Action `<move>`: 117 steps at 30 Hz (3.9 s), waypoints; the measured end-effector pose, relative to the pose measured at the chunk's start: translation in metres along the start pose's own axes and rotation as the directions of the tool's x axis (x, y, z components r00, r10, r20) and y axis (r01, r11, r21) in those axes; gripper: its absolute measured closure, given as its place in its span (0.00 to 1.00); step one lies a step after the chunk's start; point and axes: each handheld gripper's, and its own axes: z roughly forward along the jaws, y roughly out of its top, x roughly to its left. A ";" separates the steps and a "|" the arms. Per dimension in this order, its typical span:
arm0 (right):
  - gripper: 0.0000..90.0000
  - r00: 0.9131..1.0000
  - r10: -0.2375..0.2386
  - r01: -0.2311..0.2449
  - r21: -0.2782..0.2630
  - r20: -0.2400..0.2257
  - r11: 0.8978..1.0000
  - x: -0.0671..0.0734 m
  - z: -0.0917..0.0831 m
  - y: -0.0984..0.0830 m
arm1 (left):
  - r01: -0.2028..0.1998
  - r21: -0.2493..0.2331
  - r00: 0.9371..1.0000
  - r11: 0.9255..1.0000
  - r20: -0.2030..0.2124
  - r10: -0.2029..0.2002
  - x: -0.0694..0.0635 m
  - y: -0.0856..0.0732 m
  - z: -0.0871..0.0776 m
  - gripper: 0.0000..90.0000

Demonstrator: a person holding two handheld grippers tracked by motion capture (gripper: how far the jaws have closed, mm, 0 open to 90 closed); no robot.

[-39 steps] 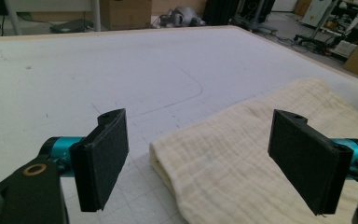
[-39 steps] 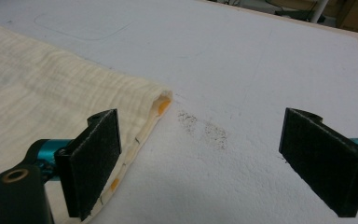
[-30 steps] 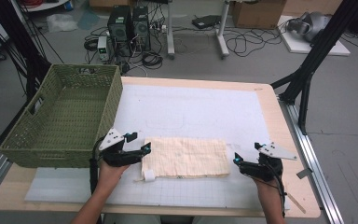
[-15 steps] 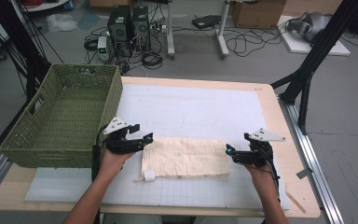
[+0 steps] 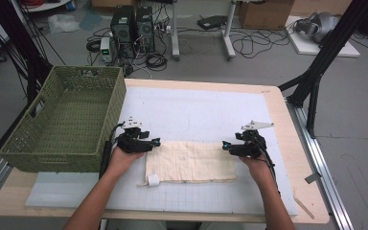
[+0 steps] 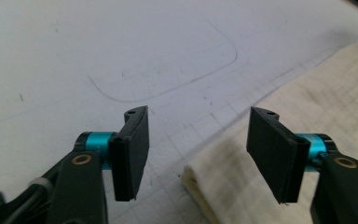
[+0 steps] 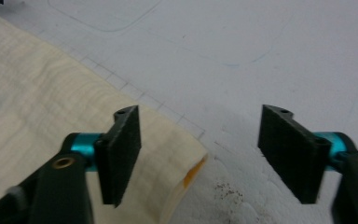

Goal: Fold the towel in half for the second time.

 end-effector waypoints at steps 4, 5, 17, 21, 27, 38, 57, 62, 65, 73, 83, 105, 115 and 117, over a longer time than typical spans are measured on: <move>0.57 0.999 -0.046 0.047 0.058 -0.012 0.997 0.001 0.013 0.001 | -0.026 0.047 1.000 0.999 -0.009 0.027 -0.001 -0.003 0.005 0.56; 0.59 0.999 -0.052 0.053 0.068 -0.016 0.996 0.001 0.015 0.001 | -0.033 0.046 0.999 0.998 -0.012 0.034 -0.001 -0.003 0.005 0.59; 0.92 0.992 -0.117 0.121 0.123 -0.040 0.985 0.009 0.021 0.000 | -0.088 0.043 0.996 0.995 -0.001 0.088 -0.003 -0.003 0.003 0.95; 0.94 0.978 -0.209 0.204 0.129 0.026 0.970 0.018 0.022 0.001 | -0.073 -0.060 0.997 0.996 0.002 0.073 0.002 0.000 -0.005 0.95; 0.94 0.979 -0.197 0.192 0.081 0.049 0.978 0.015 0.021 0.004 | -0.073 -0.111 0.997 0.991 0.002 0.073 0.005 0.002 -0.008 0.95; 0.94 0.982 -0.172 0.173 -0.003 0.083 0.985 0.011 0.012 0.007 | -0.049 -0.157 0.999 0.986 0.009 0.051 0.003 0.009 -0.012 0.95; 0.94 0.977 -0.196 0.202 -0.070 0.083 0.977 0.018 -0.006 -0.004 | -0.084 -0.159 0.995 0.984 0.042 0.092 -0.011 0.004 -0.029 0.95; 0.94 0.978 -0.198 0.205 -0.106 0.071 0.973 0.021 -0.012 -0.009 | -0.096 -0.159 0.994 0.983 0.041 0.103 -0.015 0.003 -0.035 0.95; 0.94 0.975 -0.211 0.217 -0.124 0.064 0.968 0.026 -0.018 -0.014 | -0.087 -0.174 0.994 0.981 0.053 0.098 -0.017 -0.003 -0.040 0.95; 0.94 0.973 -0.228 0.230 -0.161 0.029 0.960 0.040 -0.032 -0.036 | -0.082 -0.173 0.992 0.982 0.079 0.097 -0.024 -0.022 -0.048 0.95; 0.94 0.966 -0.258 0.257 -0.148 0.013 0.955 0.051 -0.041 -0.049 | -0.107 -0.165 0.988 0.980 0.097 0.124 -0.034 -0.038 -0.060 0.95; 0.94 0.967 -0.253 0.249 -0.090 -0.037 0.964 0.057 -0.046 -0.066 | 0.015 -0.239 0.995 0.971 0.103 0.010 -0.033 -0.033 -0.080 0.54; 0.76 0.975 -0.211 0.202 -0.129 -0.062 0.971 0.055 -0.057 -0.064 | -0.052 -0.146 0.987 0.988 0.144 0.073 -0.048 -0.035 -0.054 0.73; 0.70 0.986 -0.159 0.147 -0.191 -0.053 0.971 0.053 -0.067 -0.059 | -0.068 -0.111 0.988 0.991 0.132 0.083 -0.048 -0.038 -0.050 0.75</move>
